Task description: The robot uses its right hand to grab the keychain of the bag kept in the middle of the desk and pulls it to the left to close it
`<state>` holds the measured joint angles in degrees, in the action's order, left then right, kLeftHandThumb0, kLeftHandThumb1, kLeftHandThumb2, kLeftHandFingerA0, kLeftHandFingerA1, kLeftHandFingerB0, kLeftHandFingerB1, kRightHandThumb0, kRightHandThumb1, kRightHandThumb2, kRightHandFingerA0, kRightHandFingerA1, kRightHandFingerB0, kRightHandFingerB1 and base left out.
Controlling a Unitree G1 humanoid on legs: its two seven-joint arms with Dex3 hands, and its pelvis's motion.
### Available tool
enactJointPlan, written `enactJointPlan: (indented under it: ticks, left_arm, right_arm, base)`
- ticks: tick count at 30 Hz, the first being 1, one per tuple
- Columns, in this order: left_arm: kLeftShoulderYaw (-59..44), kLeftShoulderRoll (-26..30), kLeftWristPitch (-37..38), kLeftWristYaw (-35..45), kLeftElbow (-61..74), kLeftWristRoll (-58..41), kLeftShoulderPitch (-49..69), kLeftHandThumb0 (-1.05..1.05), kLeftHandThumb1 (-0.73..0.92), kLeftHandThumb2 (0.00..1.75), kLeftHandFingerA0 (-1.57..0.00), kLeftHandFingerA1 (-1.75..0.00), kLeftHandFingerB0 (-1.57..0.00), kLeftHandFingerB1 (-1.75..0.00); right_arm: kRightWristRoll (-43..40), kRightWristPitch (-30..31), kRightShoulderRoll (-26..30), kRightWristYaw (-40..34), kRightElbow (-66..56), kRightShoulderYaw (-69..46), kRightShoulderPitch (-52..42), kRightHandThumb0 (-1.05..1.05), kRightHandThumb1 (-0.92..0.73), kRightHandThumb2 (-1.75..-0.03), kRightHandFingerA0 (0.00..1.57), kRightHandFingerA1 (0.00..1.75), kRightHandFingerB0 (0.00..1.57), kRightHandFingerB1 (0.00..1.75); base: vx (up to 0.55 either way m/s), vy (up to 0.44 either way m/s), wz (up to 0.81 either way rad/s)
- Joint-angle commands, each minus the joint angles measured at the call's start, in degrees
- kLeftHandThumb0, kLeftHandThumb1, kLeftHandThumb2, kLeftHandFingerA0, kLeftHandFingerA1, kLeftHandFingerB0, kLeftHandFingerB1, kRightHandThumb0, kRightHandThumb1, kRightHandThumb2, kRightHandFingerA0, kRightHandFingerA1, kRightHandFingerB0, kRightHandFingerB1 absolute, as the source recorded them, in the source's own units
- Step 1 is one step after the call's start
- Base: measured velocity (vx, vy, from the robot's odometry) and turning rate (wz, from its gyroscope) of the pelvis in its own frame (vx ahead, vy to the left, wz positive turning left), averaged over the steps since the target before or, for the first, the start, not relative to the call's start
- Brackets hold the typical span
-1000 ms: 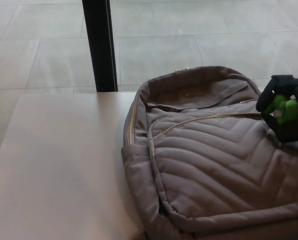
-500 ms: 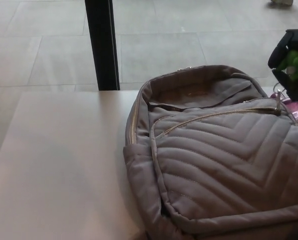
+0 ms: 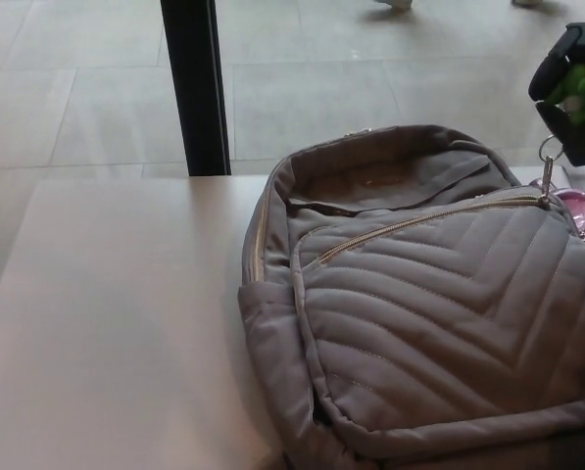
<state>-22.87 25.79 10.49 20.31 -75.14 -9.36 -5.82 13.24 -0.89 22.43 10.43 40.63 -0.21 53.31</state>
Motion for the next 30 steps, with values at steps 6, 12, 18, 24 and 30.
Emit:
enactJointPlan:
  ticks: [6, 12, 18, 24, 30]
  left_arm:
    - [0.79, 1.03, -1.97, -0.66, -0.07, 0.58, -1.19, -0.93, 0.8, 1.17, -0.43, -0.71, -0.2, -0.56]
    - [1.45, 1.53, -2.23, -0.68, -0.05, 0.74, -2.27, -0.93, 0.8, 1.17, -0.43, -0.71, -0.2, -0.56]
    - [2.23, 1.63, -2.14, -0.63, -0.05, 0.99, -2.07, -0.93, 0.8, 1.17, -0.43, -0.71, -0.2, -0.56]
    - [1.87, 1.7, -2.16, -0.85, 0.02, 0.51, -2.41, -0.93, 0.8, 1.17, -0.43, -0.71, -0.2, -0.56]
    - [3.14, 0.3, -3.72, -2.15, -0.11, 1.25, -9.1, -0.93, 0.8, 1.17, -0.43, -0.71, -0.2, -0.56]
  right_arm:
    - [-0.89, -2.33, 1.45, -1.49, 0.97, -0.79, 0.4, -0.19, -0.52, -1.12, 0.87, 1.75, 0.72, 1.65]
    - [-1.24, -2.34, 2.06, -1.6, 0.43, -1.44, -0.07, -0.19, -0.52, -1.12, 0.87, 1.75, 0.72, 1.65]
    - [-1.5, -2.01, 2.6, -1.32, -1.56, -2.31, -2.38, -0.19, -0.52, -1.12, 0.87, 1.75, 0.72, 1.65]
    - [-1.32, -2.62, 2.11, -1.46, 0.27, -2.0, -0.49, -0.19, -0.52, -1.12, 0.87, 1.75, 0.72, 1.65]
    - [-1.21, -3.67, 5.4, -1.63, 4.56, -2.91, 4.59, -0.19, -0.52, -1.12, 0.87, 1.75, 0.72, 1.65]
  base:
    - [0.0, 0.0, 0.0]
    - [0.0, 0.0, 0.0]
    - [0.0, 0.0, 0.0]
    - [0.0, 0.0, 0.0]
    - [0.0, 0.0, 0.0]
